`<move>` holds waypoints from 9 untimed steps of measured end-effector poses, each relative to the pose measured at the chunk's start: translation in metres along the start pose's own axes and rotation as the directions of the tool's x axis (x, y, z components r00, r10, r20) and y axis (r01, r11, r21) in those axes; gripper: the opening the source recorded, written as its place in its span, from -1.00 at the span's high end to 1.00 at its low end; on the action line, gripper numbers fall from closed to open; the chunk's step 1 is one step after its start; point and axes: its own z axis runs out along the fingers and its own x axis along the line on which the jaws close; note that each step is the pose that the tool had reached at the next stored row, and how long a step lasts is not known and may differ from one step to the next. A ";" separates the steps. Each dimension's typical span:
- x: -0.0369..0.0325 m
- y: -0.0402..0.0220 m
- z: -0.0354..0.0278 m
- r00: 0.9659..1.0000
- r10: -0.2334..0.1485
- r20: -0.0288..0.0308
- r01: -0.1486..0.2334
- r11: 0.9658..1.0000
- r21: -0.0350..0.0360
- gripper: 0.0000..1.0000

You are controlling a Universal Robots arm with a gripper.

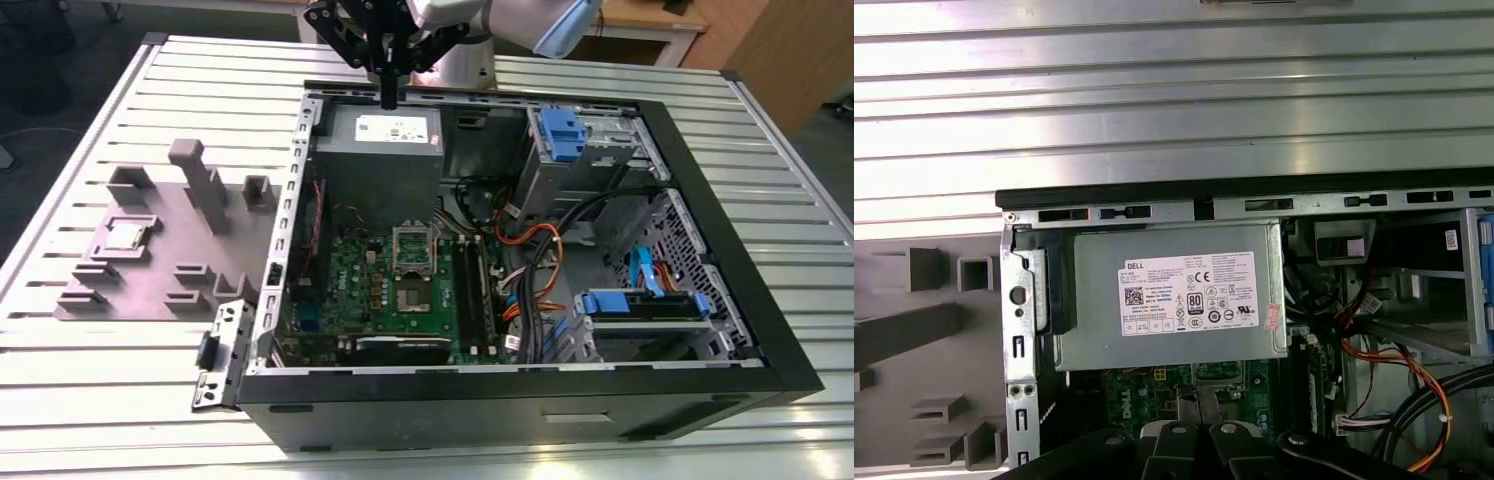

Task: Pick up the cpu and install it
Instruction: 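Reach for the cpu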

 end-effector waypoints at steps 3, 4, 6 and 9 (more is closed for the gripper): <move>0.0000 0.0000 0.0000 1.000 0.000 0.000 0.000 1.000 0.000 0.79; 0.0000 0.0000 0.0000 1.000 0.000 0.000 0.000 1.000 0.000 0.79; 0.0000 0.0000 0.0000 1.000 0.000 0.000 0.000 1.000 0.000 0.79; 0.0010 -0.0001 0.0000 1.000 0.000 0.000 0.000 1.000 0.000 0.79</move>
